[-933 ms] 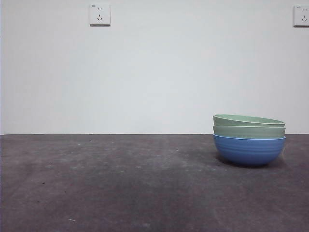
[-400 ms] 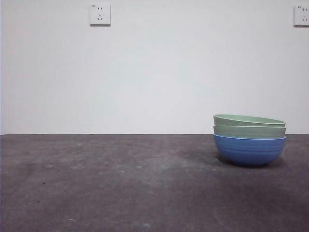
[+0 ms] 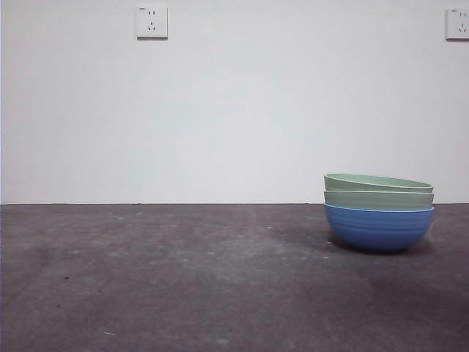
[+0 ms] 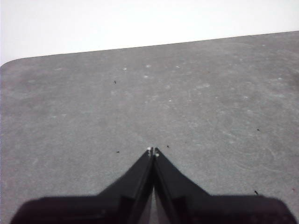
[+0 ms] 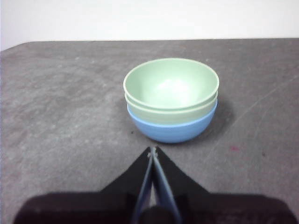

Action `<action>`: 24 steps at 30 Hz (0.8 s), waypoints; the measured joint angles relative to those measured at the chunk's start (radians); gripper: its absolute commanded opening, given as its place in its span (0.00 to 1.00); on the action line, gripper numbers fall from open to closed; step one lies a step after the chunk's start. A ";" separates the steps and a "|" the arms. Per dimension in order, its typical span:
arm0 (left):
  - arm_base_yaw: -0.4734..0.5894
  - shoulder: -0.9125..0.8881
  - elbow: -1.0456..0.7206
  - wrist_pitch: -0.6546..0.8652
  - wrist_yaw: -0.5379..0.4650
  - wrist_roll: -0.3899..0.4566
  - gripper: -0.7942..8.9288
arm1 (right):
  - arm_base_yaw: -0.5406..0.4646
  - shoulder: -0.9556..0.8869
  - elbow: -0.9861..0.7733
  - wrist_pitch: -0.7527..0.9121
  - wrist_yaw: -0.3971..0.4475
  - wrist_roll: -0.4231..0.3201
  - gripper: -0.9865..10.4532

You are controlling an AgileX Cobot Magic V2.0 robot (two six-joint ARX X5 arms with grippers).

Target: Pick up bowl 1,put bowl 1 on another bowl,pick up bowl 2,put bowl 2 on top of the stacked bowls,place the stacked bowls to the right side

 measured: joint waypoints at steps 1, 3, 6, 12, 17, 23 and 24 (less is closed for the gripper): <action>0.000 0.000 0.000 0.000 0.000 0.000 0.08 | 0.000 -0.008 -0.003 -0.010 0.000 0.001 0.09; 0.000 0.000 0.000 0.000 0.000 0.000 0.08 | 0.000 -0.021 -0.012 -0.021 0.000 0.004 0.09; 0.000 0.000 0.000 0.000 0.000 0.000 0.08 | 0.000 -0.022 -0.013 -0.023 0.004 0.011 0.09; 0.000 0.000 0.000 0.000 0.000 0.000 0.08 | 0.000 -0.022 -0.013 -0.023 0.004 0.020 0.09; 0.000 0.000 0.000 0.000 0.000 0.000 0.08 | 0.000 -0.022 -0.013 -0.023 0.004 0.043 0.09; 0.000 0.000 0.000 0.000 0.000 0.000 0.08 | 0.000 -0.022 -0.013 -0.023 0.003 0.046 0.09; 0.000 0.000 0.000 0.000 0.000 0.000 0.08 | 0.000 -0.022 -0.013 -0.023 0.004 0.046 0.09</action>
